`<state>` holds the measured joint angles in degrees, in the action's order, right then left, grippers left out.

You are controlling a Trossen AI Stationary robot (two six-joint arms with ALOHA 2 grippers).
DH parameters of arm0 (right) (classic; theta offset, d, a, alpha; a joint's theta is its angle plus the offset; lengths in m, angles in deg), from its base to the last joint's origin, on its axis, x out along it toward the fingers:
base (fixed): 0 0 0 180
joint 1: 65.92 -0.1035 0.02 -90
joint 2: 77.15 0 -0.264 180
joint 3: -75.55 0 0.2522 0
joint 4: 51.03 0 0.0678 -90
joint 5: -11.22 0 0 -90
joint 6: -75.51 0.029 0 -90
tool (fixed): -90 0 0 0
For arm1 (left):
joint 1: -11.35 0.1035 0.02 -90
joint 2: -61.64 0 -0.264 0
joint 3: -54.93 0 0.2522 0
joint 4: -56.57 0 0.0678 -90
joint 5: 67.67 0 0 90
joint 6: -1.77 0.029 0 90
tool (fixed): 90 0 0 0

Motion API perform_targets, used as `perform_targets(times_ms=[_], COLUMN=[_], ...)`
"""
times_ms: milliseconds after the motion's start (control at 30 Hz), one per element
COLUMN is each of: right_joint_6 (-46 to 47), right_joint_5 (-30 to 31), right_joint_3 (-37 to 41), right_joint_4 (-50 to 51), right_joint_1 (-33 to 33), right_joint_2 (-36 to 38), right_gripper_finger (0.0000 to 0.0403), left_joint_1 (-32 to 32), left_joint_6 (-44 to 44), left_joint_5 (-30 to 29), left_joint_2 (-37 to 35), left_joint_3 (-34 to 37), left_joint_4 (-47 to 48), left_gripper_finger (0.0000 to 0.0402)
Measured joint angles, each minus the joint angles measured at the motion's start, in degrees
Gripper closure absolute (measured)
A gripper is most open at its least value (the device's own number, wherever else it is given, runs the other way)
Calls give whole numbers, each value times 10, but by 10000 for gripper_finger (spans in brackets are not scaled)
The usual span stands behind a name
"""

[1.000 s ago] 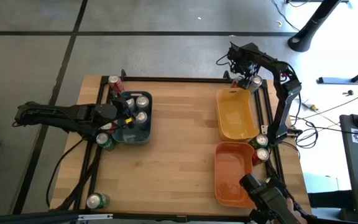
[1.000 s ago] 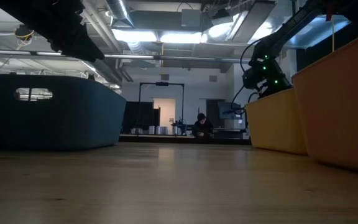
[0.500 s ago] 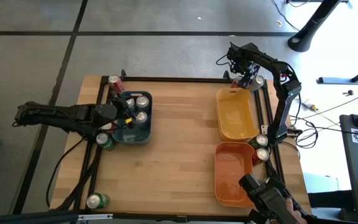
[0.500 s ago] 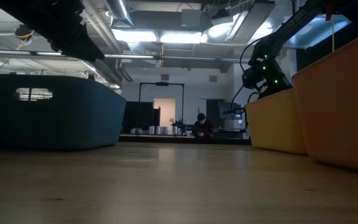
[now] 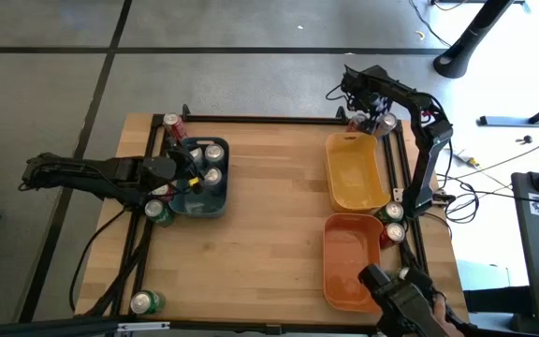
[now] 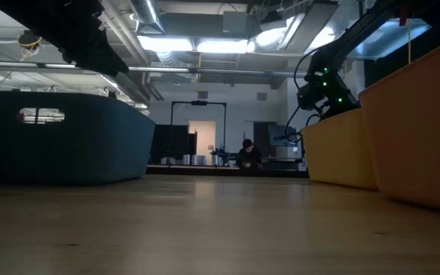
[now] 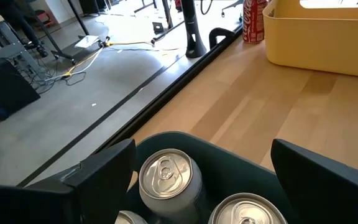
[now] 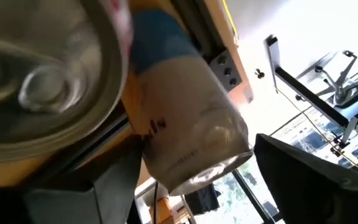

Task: Sort soda cans
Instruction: Put the blue-white soda can into the blue bin

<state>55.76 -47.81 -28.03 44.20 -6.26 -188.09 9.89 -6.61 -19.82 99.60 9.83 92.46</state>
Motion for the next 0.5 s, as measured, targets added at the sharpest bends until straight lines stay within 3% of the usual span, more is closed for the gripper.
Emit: perform_targets(times_ms=[500], right_joint_6=[1], right_joint_5=[-37], right_joint_3=[-2], right_joint_4=[-23], right_joint_1=[6], right_joint_2=[-4], right_gripper_finger=[61], left_joint_1=[0], left_joint_6=[-1], left_joint_5=[0], left_joint_2=[0], left_joint_3=[0], left_joint_4=[1], left_gripper_finger=[38])
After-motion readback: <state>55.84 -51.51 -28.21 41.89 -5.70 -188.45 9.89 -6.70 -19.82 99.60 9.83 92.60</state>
